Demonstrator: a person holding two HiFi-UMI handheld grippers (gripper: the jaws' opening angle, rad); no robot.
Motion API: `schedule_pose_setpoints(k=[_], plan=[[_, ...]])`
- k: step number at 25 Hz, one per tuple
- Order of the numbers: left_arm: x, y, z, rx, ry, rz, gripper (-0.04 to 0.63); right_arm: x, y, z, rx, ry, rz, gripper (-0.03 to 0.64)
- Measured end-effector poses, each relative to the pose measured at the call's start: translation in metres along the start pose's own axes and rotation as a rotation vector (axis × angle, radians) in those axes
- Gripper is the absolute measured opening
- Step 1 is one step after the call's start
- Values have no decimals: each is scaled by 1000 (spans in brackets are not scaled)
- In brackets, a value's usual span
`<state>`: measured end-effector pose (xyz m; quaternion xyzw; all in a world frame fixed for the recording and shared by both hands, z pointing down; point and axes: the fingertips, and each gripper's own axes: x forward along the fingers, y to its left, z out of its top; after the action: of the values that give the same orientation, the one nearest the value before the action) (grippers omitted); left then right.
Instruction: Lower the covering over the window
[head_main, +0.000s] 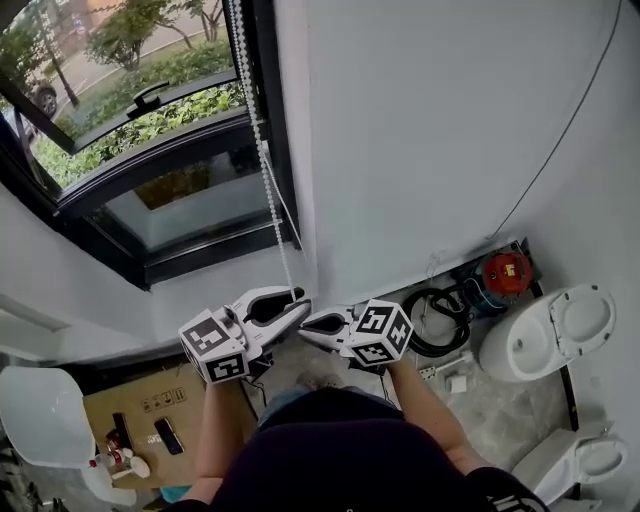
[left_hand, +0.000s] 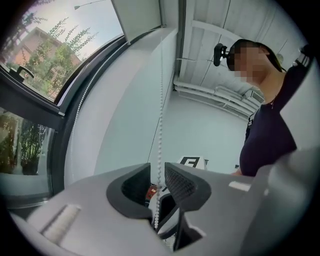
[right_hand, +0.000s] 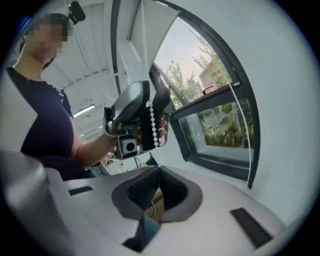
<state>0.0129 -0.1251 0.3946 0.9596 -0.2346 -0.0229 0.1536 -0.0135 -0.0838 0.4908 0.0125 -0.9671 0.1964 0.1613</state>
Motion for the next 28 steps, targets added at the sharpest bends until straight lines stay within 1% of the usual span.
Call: schedule_pose_setpoints(k=[2,4,8,9,11,13,15,17,18,20,22,23,25,26,28], plan=[[3,-3,-3,1,-3,7,95,-5,-3,-1,-16,-1,-3,12],[6,-7,-5,18,10,6,95,-8,-4,-1,-32,1,8,12],[11,-13,-8,39,28,23,93,-12,-1,-4,-67,34,20,12],[11,-13,-8,41,31,28,77,-13,0,-4,-76,43,24,12],[12,-13,-9,43,37,26,26,-14,2,-4,-85,45,33,12],[14,-14,-10,37,46,10,25,-15,0,-5,-79,33,34,12],[18,-14,-14,41,83,2,23,-17,-2,-8,-80,42,30,12],[22,-15,-25,70,162,-9,23,-16,0,-17,-99,87,33,12],[24,-16,-31,70,187,-20,23,-16,1,-22,-99,99,38,12],[26,-18,-34,24,174,-40,23,-18,1,-26,-63,77,43,12],[27,-14,-37,-26,155,-33,23,-21,-3,-29,-32,64,35,12],[27,-11,-42,-30,174,-21,23,-20,-4,-33,-32,84,32,12],[25,-9,-56,-10,239,-4,23,-16,-3,-45,-44,144,36,12],[24,-9,-61,-10,251,-2,23,-14,-2,-50,-40,156,45,12],[25,-11,-63,-48,219,-7,23,-13,-1,-52,0,132,62,12]])
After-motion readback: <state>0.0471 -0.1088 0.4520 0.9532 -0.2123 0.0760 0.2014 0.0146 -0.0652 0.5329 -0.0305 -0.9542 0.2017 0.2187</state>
